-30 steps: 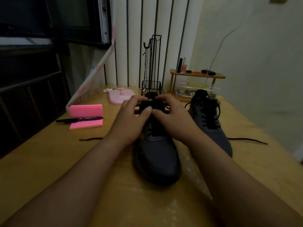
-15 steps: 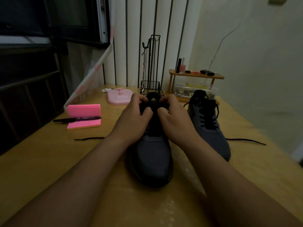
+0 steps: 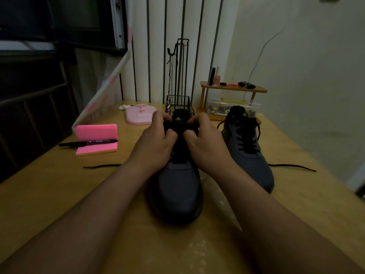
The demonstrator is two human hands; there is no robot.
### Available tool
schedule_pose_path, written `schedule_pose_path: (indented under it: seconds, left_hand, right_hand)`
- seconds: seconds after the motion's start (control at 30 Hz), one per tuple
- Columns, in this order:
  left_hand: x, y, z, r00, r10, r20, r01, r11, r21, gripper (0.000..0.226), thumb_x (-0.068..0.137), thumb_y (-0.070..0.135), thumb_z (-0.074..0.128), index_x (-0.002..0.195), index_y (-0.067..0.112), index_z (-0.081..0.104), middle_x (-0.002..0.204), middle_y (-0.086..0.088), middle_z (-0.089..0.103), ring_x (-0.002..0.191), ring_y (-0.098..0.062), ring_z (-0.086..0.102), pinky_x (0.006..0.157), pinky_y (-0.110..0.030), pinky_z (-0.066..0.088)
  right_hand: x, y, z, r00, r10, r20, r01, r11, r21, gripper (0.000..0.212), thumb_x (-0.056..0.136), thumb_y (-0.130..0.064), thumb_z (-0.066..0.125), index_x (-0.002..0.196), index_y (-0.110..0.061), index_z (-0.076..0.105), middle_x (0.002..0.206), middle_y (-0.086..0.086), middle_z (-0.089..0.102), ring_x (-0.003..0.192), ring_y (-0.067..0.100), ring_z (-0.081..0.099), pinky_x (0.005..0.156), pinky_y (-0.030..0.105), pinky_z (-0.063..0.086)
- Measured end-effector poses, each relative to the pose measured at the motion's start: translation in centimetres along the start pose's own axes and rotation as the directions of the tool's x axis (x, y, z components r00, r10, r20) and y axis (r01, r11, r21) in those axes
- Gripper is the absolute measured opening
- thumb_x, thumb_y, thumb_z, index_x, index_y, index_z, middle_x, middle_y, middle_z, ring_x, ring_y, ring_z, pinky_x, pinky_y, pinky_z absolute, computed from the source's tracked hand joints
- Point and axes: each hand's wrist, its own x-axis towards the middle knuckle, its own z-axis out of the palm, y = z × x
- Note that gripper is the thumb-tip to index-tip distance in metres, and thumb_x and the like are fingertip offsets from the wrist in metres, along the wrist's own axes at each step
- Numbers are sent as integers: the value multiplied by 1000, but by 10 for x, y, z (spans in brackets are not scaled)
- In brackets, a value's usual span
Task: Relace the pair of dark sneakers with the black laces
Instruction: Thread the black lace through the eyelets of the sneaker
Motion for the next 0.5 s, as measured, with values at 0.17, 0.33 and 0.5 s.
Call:
schedule_pose_path:
  seconds: [0.17, 0.33, 0.5]
  left_hand:
    - [-2, -5, -2, 998, 56, 13, -56, 998, -3, 19, 109, 26, 46, 127, 30, 42, 95, 9, 64, 81, -1, 65, 74, -41, 58]
    - [-2, -11, -4, 999, 44, 20, -43, 999, -31, 20, 111, 30, 43, 131, 28, 43, 99, 4, 68, 82, -6, 68, 76, -48, 59]
    - [-5, -6, -19, 998, 57, -10, -58, 997, -50, 41, 109, 39, 49, 149, 33, 40, 137, 18, 46, 119, 8, 49, 92, -9, 39]
  right_hand:
    - [-3, 0, -1, 1000, 4, -4, -4, 1000, 25, 19, 96, -27, 54, 115, -26, 52, 107, -1, 64, 93, 21, 65, 79, 49, 59]
    - [-2, 3, -2, 1000, 7, 30, -8, 999, 35, 21, 102, -25, 52, 123, -27, 53, 111, -2, 66, 96, 18, 67, 82, 50, 61]
    - [-10, -4, -28, 994, 16, 105, -27, 994, 106, 49, 106, -45, 53, 151, -28, 42, 143, -11, 52, 131, 7, 50, 107, 34, 48]
